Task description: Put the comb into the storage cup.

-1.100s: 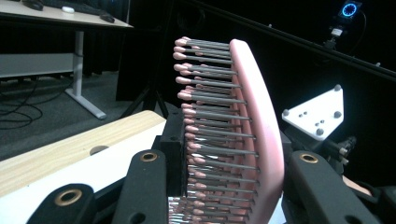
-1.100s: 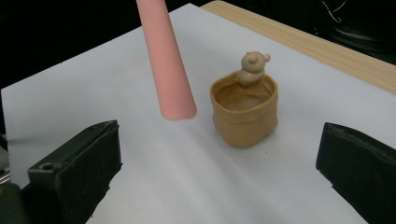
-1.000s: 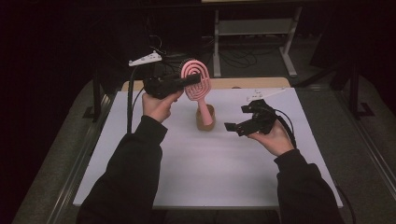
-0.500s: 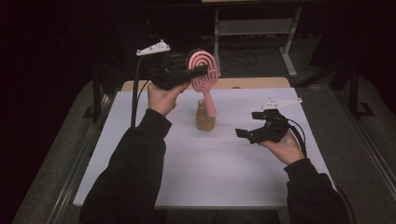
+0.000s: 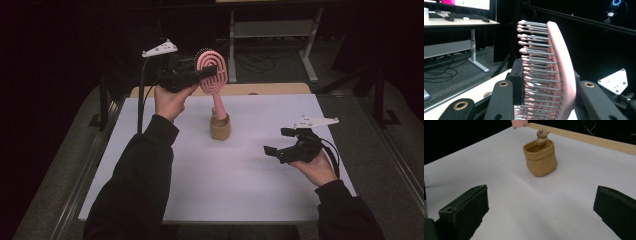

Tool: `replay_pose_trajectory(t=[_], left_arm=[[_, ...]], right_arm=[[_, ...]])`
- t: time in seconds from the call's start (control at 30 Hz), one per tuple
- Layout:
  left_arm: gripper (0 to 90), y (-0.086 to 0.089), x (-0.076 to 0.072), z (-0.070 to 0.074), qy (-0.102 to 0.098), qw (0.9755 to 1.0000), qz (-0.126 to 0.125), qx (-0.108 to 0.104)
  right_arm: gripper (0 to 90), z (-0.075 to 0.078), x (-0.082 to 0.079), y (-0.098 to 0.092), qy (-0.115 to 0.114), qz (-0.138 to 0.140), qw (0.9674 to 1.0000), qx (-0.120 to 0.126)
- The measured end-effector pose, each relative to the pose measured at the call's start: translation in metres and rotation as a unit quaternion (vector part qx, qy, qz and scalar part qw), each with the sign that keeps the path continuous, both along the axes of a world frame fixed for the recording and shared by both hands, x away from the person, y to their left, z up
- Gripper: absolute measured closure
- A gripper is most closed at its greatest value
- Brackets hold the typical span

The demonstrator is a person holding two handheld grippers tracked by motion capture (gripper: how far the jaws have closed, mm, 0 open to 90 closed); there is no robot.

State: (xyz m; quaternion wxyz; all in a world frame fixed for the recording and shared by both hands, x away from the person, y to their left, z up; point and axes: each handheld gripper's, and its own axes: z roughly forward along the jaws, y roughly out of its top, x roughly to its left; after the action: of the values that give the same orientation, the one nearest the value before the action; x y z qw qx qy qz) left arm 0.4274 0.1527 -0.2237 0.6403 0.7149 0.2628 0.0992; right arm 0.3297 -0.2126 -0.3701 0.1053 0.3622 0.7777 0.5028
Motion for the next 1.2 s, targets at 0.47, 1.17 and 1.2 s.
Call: replay_pose_trajectory(t=[0.47,1.17,1.2], left_arm=[[63.1,0.004,0.010,-0.015,-0.020,0.9996,0.016,0.008],[63.1,0.005,0.018,-0.054,-0.019,0.9995,0.025,-0.001],[63.1,0.004,0.019,-0.056,-0.019,0.9995,0.025,0.000]], right_arm=[[0.0,-0.022,-0.022,-0.019,-0.014,-0.015,0.9998,-0.010],[0.0,-0.044,-0.041,-0.035,-0.015,-0.033,0.9993,-0.002],[0.0,-0.044,-0.041,-0.035,-0.016,-0.033,0.9993,-0.001]])
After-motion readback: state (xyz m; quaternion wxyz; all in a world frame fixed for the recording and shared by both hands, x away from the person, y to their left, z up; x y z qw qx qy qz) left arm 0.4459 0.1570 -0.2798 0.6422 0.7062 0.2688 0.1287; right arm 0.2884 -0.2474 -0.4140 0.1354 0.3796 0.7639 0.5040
